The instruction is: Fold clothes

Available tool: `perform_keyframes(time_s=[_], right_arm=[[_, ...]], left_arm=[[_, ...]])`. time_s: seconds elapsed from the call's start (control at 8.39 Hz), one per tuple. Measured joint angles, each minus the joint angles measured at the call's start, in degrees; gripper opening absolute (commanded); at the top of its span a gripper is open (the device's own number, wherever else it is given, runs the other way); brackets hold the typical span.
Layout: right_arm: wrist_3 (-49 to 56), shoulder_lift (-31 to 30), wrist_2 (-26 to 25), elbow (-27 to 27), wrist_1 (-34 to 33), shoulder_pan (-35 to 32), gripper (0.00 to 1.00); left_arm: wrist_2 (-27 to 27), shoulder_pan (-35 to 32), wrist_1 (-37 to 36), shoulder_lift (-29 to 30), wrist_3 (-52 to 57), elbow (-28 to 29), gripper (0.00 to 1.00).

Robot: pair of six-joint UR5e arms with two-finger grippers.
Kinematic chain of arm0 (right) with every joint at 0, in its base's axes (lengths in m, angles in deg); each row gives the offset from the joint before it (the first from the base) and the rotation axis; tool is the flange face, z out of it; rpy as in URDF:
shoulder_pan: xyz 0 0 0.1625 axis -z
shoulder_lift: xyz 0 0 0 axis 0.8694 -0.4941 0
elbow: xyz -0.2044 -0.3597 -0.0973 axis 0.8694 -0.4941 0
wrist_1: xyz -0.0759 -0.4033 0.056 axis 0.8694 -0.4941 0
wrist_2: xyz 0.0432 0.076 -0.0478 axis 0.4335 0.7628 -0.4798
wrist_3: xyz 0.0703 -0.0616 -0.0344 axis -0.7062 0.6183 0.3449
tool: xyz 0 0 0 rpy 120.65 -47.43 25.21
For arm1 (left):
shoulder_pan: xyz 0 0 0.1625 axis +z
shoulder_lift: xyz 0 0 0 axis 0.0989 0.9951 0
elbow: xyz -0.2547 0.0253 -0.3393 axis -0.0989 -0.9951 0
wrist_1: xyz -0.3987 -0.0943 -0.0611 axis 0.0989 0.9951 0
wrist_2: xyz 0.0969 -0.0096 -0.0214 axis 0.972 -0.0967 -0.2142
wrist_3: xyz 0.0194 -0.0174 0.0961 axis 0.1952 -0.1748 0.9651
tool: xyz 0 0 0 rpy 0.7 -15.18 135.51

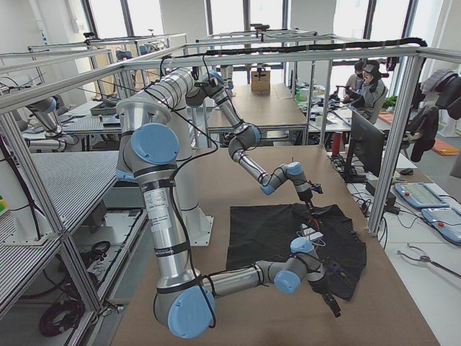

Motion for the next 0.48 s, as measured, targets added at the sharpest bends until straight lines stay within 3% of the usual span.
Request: perform_keyframes(time_s=[0.12, 0.48], right_arm=[[0.00, 0.00, 0.00, 0.00, 0.00, 0.00, 0.94], [-0.08, 0.26, 0.00, -0.09, -0.17, 0.22, 0.94]], left_arm=[[0.78, 0.31, -0.07, 0.59, -0.61, 0.83, 0.99], [4.85, 1.10, 0.40, 0.68, -0.97, 1.63, 1.00]])
